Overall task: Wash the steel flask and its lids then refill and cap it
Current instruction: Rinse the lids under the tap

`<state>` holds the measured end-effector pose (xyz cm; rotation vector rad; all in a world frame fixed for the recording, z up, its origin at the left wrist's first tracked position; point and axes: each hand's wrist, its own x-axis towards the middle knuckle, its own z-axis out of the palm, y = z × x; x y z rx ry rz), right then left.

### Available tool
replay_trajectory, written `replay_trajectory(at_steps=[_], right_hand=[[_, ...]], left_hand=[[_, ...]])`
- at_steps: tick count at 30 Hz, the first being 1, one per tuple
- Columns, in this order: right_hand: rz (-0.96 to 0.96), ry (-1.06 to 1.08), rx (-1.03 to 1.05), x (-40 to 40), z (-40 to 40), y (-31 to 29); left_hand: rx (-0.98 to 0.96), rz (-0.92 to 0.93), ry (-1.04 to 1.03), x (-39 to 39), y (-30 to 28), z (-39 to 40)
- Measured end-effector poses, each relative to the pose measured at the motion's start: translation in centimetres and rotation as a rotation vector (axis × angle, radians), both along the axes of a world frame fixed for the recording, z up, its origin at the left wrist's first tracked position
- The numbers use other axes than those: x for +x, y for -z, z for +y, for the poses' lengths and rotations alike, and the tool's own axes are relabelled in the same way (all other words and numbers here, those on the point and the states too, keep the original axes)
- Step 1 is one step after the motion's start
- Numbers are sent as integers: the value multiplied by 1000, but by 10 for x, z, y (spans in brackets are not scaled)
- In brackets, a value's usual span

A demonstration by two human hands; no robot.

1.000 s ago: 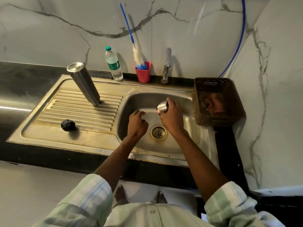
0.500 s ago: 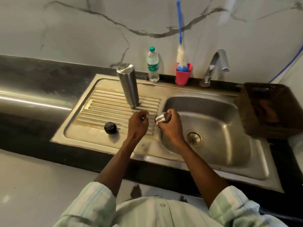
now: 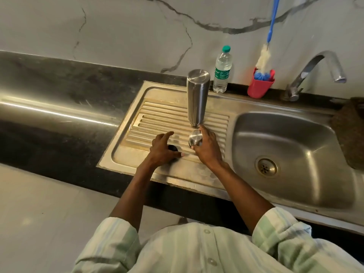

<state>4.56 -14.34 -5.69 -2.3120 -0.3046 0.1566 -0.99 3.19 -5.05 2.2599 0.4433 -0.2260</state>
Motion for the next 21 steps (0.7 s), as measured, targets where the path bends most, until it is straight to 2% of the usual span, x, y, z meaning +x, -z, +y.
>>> replay_trajectory(at_steps=[7,13,17,19,21], right_hand=[[7,-24,-79,4,-1,9],[37,-88,-59,-2,-17,11],[30,16,124,-2,-55,11],[107,123,255,2,-83,6],[283,229,437,7,-115,-4]], left_hand=[[-11,74,16,4,13,0],[-42,56,-78,1,6,-15],[-110,100,39,5,-27,-47],[-198,3,89,12,-40,-78],[-299,-120,98,23,-45,-118]])
